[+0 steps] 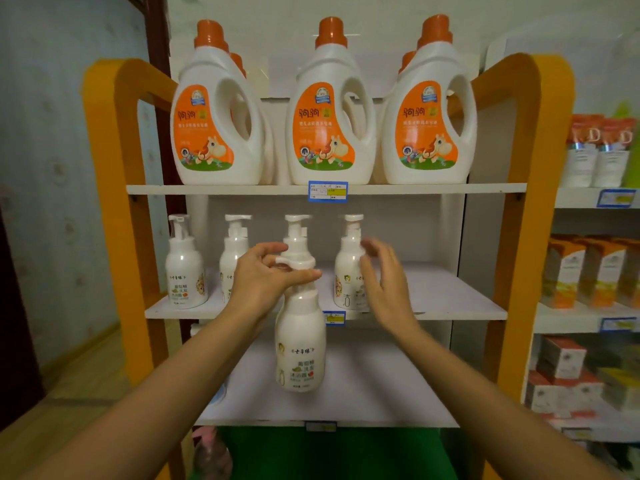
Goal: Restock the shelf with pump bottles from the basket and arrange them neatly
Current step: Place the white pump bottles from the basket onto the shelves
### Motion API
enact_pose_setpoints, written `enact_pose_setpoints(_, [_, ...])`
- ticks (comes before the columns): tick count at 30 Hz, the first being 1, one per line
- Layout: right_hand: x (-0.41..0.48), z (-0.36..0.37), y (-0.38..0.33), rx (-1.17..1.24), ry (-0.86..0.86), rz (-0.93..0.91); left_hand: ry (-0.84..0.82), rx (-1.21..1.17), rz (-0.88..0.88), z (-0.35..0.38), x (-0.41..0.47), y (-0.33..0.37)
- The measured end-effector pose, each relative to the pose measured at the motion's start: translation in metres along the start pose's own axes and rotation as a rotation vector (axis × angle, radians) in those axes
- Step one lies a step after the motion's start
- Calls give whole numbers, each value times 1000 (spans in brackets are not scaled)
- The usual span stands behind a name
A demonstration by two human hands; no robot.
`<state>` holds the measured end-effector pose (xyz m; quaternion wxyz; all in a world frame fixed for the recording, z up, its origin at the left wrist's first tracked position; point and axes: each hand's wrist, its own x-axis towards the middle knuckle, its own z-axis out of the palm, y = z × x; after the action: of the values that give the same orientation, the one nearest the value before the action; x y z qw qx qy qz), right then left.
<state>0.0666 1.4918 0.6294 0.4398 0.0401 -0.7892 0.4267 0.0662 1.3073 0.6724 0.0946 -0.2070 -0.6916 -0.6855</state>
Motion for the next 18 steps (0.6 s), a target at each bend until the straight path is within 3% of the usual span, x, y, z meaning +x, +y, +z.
enact_pose_setpoints(5, [-93, -16, -11, 222, -437, 256, -22, -36, -5, 22, -2, 7])
enact_pose_setpoints(13, [-96, -42, -2, 140, -347, 314, -107, -58, 12, 76, -15, 14])
enact_pose_setpoints(18, [-61, -72, 11, 103, -271, 307, -307, -124, -169, 94, -10, 7])
